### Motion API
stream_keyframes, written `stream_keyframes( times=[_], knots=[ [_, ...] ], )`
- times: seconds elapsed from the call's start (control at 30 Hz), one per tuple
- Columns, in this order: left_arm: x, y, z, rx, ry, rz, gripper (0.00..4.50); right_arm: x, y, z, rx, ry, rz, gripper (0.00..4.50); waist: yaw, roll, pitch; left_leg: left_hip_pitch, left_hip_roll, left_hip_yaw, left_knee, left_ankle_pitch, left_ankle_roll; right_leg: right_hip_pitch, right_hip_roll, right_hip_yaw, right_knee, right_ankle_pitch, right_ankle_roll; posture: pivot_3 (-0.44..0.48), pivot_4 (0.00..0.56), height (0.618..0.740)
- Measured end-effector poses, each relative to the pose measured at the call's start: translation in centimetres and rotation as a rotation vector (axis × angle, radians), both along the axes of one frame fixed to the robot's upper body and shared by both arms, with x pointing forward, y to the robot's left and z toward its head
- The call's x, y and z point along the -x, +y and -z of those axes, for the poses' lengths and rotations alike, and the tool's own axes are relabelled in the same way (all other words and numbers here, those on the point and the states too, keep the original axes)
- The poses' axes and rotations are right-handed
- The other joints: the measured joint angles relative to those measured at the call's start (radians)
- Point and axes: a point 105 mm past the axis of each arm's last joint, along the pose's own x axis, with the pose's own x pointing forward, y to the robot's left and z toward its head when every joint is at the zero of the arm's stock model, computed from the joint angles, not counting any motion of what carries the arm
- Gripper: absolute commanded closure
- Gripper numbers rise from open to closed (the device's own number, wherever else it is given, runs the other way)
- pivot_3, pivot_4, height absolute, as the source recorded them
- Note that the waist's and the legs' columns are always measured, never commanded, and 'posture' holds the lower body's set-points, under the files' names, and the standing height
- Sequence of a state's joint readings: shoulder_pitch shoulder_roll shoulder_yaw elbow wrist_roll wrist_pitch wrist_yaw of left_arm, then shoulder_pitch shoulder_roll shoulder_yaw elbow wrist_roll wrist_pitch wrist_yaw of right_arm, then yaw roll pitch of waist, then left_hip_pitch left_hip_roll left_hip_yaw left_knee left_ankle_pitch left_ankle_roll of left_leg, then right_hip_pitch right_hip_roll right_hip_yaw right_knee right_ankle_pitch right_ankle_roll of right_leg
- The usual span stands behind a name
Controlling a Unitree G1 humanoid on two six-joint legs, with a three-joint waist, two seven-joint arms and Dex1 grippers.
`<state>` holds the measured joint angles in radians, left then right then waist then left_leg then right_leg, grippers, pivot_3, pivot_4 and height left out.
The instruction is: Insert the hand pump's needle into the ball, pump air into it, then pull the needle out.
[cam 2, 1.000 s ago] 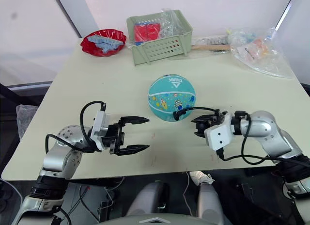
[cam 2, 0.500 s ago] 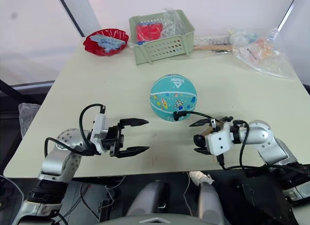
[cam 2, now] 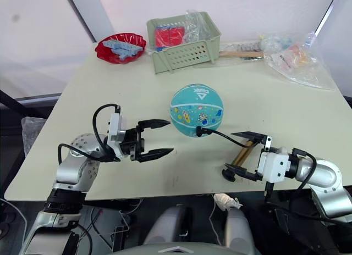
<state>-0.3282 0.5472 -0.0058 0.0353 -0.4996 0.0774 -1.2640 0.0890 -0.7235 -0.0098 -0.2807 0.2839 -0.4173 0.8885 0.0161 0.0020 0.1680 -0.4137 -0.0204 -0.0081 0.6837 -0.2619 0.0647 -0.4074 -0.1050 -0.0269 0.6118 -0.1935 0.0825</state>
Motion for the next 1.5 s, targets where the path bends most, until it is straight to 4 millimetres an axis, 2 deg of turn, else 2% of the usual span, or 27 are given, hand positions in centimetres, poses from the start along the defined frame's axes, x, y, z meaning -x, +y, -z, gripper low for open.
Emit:
stream_keyframes(
  times=[0.1,0.27,0.4,0.57,0.8,0.93,1.0,1.13,1.33,1.5],
  knots=[
    [-1.0,-0.5,-0.6,0.023,-0.014,-0.019,0.00,0.4,-0.1,-0.4,-0.095,0.026,0.053,0.12,-0.002,0.000,0.000,0.000,0.000,0.000,0.000,0.000,0.000,0.000,0.000,0.000,0.000,0.000,0.000,0.000,0.150,0.737],
    [-3.9,-1.6,-2.2,0.048,-0.044,-0.096,0.00,1.7,-0.2,-1.2,-0.289,0.086,0.129,0.12,0.001,-0.001,0.000,0.000,-0.001,0.000,0.001,0.000,0.000,0.000,0.001,0.000,0.003,0.001,0.001,0.000,0.150,0.737],
    [-6.1,-3.0,-3.3,0.051,-0.070,-0.142,0.00,3.0,-1.3,-1.1,-0.374,0.163,0.184,0.12,0.002,-0.001,0.000,0.000,-0.002,0.000,0.002,0.000,0.000,0.000,0.001,0.000,0.005,0.001,0.002,0.000,0.150,0.737],
    [-7.6,-4.2,-3.4,0.034,-0.088,-0.170,0.00,3.5,-2.4,-0.8,-0.391,0.203,0.227,0.12,-0.002,-0.002,0.000,0.000,-0.002,0.000,0.002,0.000,0.000,-0.001,0.001,0.001,0.006,0.001,0.002,0.000,0.150,0.737],
    [-8.9,-5.0,-3.4,0.033,-0.107,-0.189,0.00,3.9,-2.2,-0.8,-0.403,0.224,0.215,0.12,-0.001,-0.003,0.001,0.000,-0.002,0.001,0.002,0.000,0.000,-0.002,0.001,0.001,0.007,0.001,0.001,0.000,0.150,0.737],
    [-9.8,-6.4,-4.3,0.045,-0.119,-0.181,0.00,3.9,-2.1,-0.8,-0.401,0.225,0.210,0.12,0.001,-0.005,0.002,0.000,-0.003,0.001,0.003,0.000,0.001,-0.002,0.001,0.002,0.007,0.001,0.002,0.000,0.150,0.737],
    [-10.0,-6.8,-4.1,0.041,-0.112,-0.174,0.00,3.9,-2.1,-0.8,-0.398,0.224,0.204,0.12,0.000,-0.005,0.002,0.000,-0.003,0.001,0.003,0.000,0.001,-0.002,0.001,0.001,0.007,0.001,0.002,0.000,0.150,0.737],
    [-10.2,-7.1,-3.8,0.031,-0.099,-0.173,0.00,3.5,-2.0,-0.7,-0.382,0.225,0.207,0.12,0.002,-0.006,0.001,0.000,-0.003,0.001,0.004,0.000,0.001,-0.002,0.001,0.001,0.008,0.001,0.002,0.000,0.150,0.737],
    [-10.4,-7.6,-3.4,0.037,-0.074,-0.185,0.00,1.9,-1.3,-0.6,-0.345,0.241,0.241,0.12,0.013,-0.007,0.000,0.000,-0.003,0.000,0.004,0.000,0.001,-0.002,0.000,0.001,0.009,0.001,0.002,0.000,0.150,0.737],
    [-10.4,-7.8,-2.9,0.037,-0.038,-0.203,0.00,-0.3,0.6,-0.9,-0.251,0.253,0.245,0.12,0.019,-0.007,-0.002,0.001,-0.003,0.000,0.005,0.000,0.001,-0.001,0.000,0.001,0.010,0.001,0.002,0.000,0.150,0.737]
  ],
)
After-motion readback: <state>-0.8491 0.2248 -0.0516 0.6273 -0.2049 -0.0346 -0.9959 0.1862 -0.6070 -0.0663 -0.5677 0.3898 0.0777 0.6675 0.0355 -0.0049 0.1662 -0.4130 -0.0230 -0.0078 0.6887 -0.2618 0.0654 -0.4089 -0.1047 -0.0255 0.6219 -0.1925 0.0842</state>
